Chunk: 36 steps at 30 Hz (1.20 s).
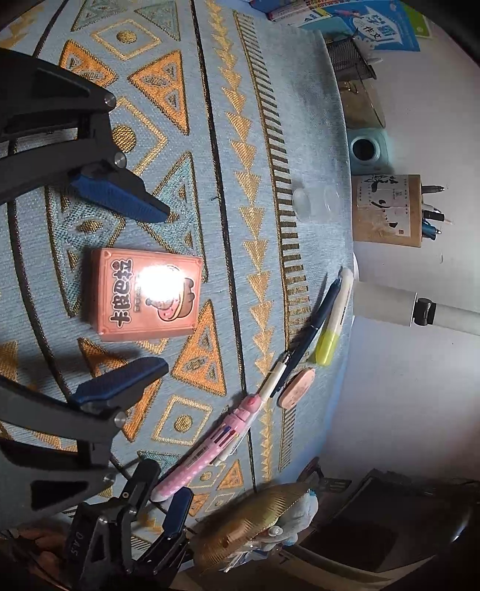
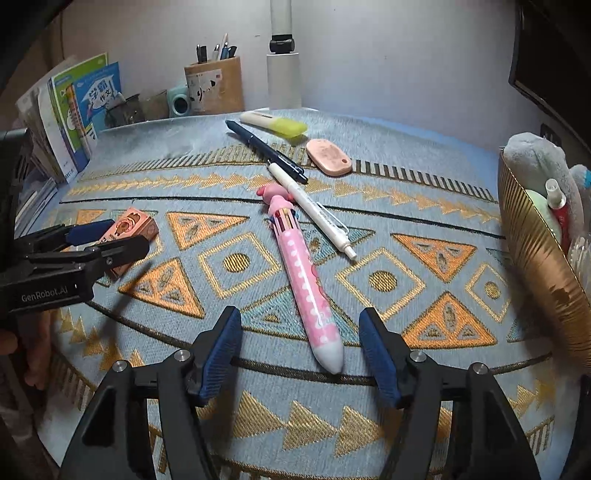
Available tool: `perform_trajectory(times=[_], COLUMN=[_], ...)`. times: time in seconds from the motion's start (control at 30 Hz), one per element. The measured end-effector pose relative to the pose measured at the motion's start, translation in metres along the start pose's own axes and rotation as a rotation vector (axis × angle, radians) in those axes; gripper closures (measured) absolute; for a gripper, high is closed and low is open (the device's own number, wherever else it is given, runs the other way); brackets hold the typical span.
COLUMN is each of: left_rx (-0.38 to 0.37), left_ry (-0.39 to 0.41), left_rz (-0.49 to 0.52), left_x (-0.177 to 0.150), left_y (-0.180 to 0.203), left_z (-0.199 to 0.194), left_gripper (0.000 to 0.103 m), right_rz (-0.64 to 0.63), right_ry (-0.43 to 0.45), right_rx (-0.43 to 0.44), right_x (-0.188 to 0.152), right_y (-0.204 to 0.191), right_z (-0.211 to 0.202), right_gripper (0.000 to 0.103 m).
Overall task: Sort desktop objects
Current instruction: 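Grasp the pink multicolour pen with the right gripper while the left gripper holds the box, then carry the pink pen with the right gripper into the bowl while the left gripper drops the box there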
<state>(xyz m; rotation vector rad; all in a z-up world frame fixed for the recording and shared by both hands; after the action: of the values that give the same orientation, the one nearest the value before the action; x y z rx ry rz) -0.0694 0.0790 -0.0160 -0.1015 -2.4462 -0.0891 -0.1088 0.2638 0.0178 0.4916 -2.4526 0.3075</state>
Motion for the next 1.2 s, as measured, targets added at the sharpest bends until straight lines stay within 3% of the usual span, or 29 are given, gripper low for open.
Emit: perform_trajectory(times=[0.1,0.23,0.3,0.33,0.37,0.47,0.63,0.87,0.97,1.2], left_rx=[0.025,0.077,0.117,0.11,0.101,0.073,0.037,0.025,0.007,-0.037], left_ry=[-0.012,-0.031,-0.033,-0.028,-0.025,-0.026,-0.006,-0.014,-0.001,0.014], left_rz=[0.021,0.054,0.061,0.063,0.061,0.042,0.039,0.043,0.036,-0.006], left_x=[0.0,-0.001,-0.001,-0.001,-0.001,-0.004,-0.009,-0.021,-0.02,-0.022], left_y=[0.002,0.006,0.005,0.005,0.004,0.007,0.02,0.028,0.028,0.023], left_z=[0.002,0.004,0.002,0.001,-0.001,-0.005,-0.02,-0.013,-0.014,-0.015], left_gripper=[0.031,0.035,0.051,0.066,0.066,0.067,0.066,0.066,0.066,0.066], right_rz=[-0.016,0.02,0.013,0.008,0.008,0.071,0.145,0.07,0.069,0.03], right_ry=[0.01,-0.013,-0.007,0.002,-0.007,-0.027,-0.013,-0.064,-0.045,-0.01], right_rx=[-0.044,-0.019,-0.004,0.007,0.04,0.112,0.161,0.067,0.055,-0.001], right_x=[0.01,0.012,0.01,0.01,0.009,0.007,0.0,-0.02,-0.016,-0.008], right_y=[0.0,0.003,0.002,0.001,0.0,0.006,0.017,0.022,0.022,0.013], right_z=[0.008,0.015,0.012,0.01,0.009,0.005,-0.014,-0.017,-0.015,-0.004], right_gripper=[0.037,0.037,0.05,0.076,0.085,0.085,0.085,0.085,0.076,0.075])
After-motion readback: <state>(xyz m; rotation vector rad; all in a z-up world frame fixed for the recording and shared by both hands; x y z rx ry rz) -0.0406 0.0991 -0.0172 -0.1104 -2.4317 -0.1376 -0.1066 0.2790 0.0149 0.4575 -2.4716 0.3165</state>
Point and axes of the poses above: each gripper's, at about its wrist camera, not at the fingertips, and z roughly the way its jaws point, y to its right, x to its top, the point moved 5 cm from there along z, roughly the way its jaws point, and after that the axes turned 10 degrees about z, right-handed, at the moved point
